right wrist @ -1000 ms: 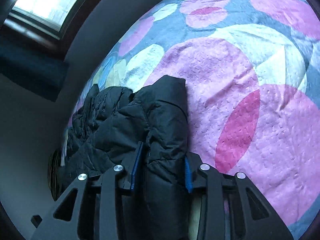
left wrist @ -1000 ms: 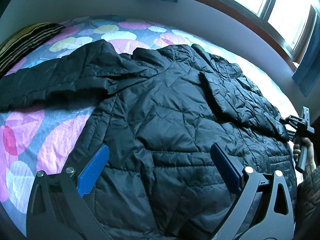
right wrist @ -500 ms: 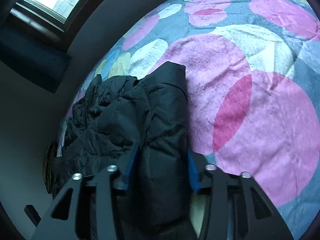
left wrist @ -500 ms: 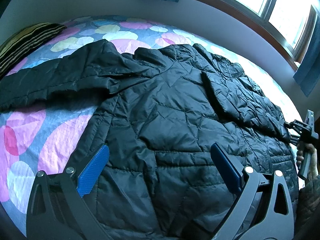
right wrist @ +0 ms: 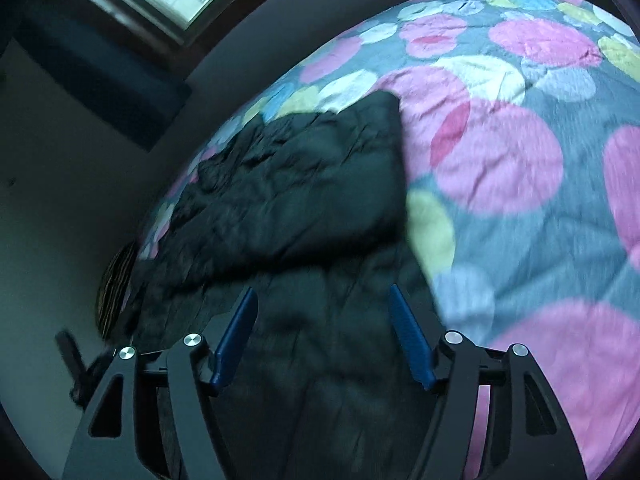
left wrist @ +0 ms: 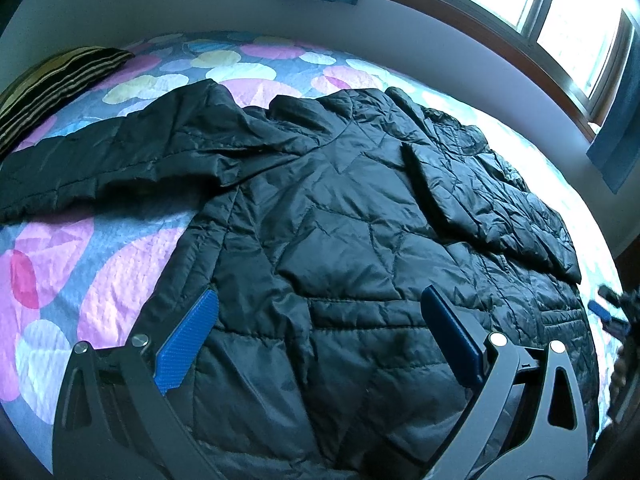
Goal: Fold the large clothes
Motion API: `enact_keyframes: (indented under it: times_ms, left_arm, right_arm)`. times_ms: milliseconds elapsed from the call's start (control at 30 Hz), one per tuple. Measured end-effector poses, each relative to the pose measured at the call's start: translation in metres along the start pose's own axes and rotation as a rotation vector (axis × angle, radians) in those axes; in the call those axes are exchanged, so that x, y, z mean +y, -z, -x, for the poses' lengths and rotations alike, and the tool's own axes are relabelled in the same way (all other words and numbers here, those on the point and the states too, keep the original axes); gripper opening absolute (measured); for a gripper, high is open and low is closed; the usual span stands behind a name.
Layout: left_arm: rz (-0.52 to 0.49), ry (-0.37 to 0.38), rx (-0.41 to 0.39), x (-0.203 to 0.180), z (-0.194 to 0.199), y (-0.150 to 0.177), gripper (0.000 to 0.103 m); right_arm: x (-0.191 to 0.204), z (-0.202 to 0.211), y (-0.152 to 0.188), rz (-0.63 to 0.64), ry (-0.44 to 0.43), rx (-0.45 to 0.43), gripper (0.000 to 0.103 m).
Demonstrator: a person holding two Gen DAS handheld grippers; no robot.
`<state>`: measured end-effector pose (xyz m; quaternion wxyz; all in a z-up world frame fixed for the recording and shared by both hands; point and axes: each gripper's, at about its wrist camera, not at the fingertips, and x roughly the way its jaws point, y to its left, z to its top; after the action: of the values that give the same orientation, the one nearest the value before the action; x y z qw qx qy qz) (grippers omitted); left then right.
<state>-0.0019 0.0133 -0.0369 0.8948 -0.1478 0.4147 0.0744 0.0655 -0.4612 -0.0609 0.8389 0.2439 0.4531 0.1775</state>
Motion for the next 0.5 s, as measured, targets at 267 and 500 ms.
enact_keyframes:
  times_ms: [267,500]
  left_arm:
    - [-0.004,-0.003,-0.002,-0.002,0.004,0.002,0.101]
    - [0.004,-0.021,-0.011,0.012,0.011,0.000,0.101]
  right_arm:
    - [0.007,0.000,0.047,0.048,0.016,0.080,0.072]
    - [0.012,-0.014,0.061,0.120,0.033,0.062,0.082]
